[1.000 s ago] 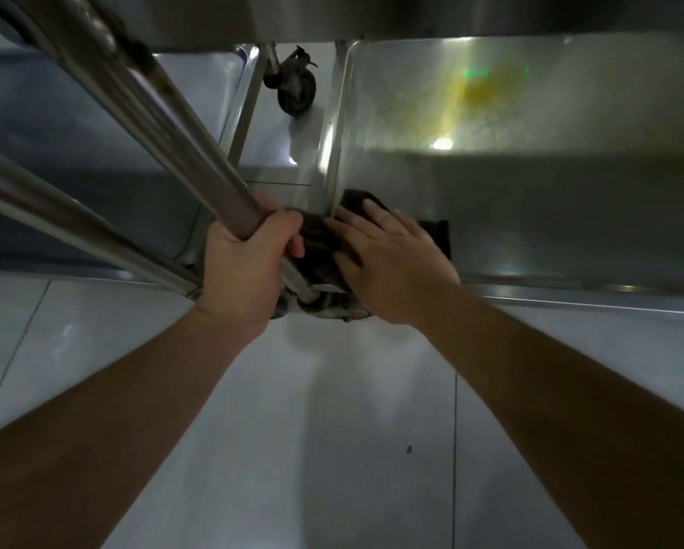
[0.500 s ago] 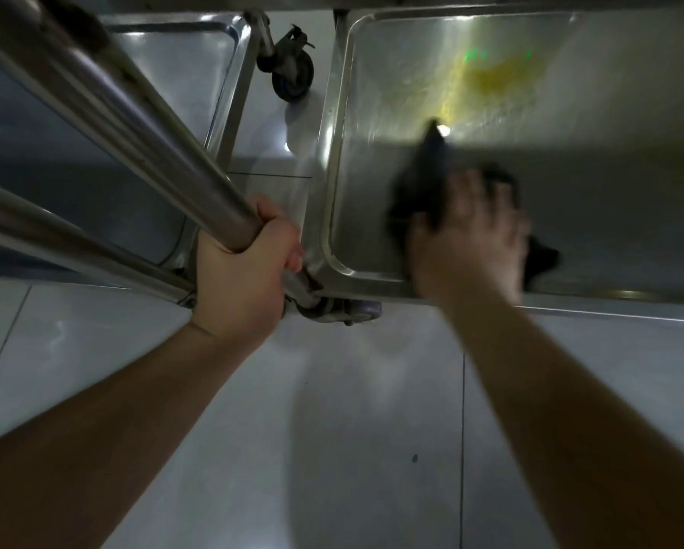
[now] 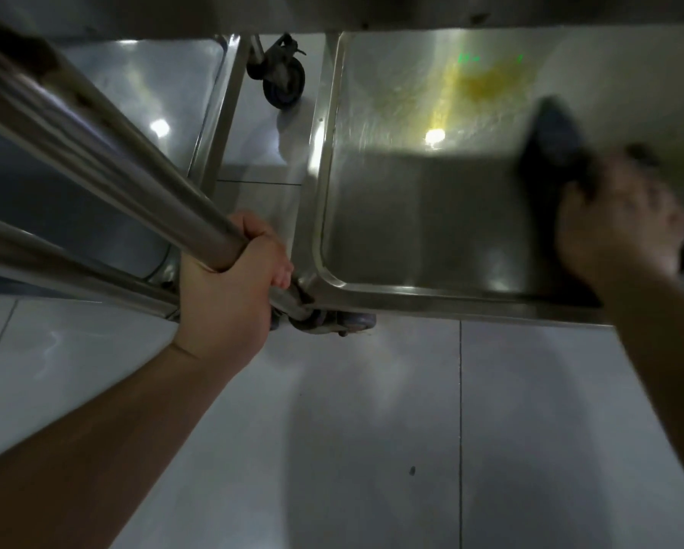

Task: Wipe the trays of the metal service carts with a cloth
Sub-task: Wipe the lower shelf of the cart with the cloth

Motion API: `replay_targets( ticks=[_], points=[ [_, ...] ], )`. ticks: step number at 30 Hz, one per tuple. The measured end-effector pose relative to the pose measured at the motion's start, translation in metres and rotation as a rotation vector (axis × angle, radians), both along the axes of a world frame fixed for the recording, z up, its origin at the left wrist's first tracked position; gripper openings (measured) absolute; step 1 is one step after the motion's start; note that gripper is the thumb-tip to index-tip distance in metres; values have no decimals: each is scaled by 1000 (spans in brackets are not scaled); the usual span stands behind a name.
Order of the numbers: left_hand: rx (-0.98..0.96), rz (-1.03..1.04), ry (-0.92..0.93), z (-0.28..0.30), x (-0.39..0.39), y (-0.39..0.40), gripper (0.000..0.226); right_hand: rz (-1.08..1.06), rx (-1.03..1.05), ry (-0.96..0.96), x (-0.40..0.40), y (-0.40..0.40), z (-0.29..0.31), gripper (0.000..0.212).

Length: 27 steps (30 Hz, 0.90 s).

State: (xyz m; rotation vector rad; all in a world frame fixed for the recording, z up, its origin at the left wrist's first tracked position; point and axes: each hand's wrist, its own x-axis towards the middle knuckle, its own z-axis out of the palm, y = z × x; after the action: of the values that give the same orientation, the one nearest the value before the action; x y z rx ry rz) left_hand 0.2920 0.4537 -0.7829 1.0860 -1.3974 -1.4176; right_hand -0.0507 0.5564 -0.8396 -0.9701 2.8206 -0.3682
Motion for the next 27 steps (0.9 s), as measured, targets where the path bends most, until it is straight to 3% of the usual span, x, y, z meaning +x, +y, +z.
replay_targets(
  ticks=[3,8,11,14,21,24,27],
  points=[
    [-23,13,-5,1,-3,2,22,-254,23,-74,-7,-20,-1,71],
    [-16,25,26,3,-5,2,19,-97,-31,-112,63,-115,-5,67],
    [-40,30,8,5,-7,3,15,219,5,-185,121,-167,3,66],
    [-54,24,-17,4,-6,2,14,637,-36,-122,160,-174,3,63],
    [-49,5,20,0,-4,0,13,1250,62,-74,132,-68,2,59],
    [-60,37,19,-2,-6,0,19,1118,113,-80,87,-45,1,59],
    [-62,57,26,-3,-6,1,22,624,4,-90,70,-80,4,57]
  ],
)
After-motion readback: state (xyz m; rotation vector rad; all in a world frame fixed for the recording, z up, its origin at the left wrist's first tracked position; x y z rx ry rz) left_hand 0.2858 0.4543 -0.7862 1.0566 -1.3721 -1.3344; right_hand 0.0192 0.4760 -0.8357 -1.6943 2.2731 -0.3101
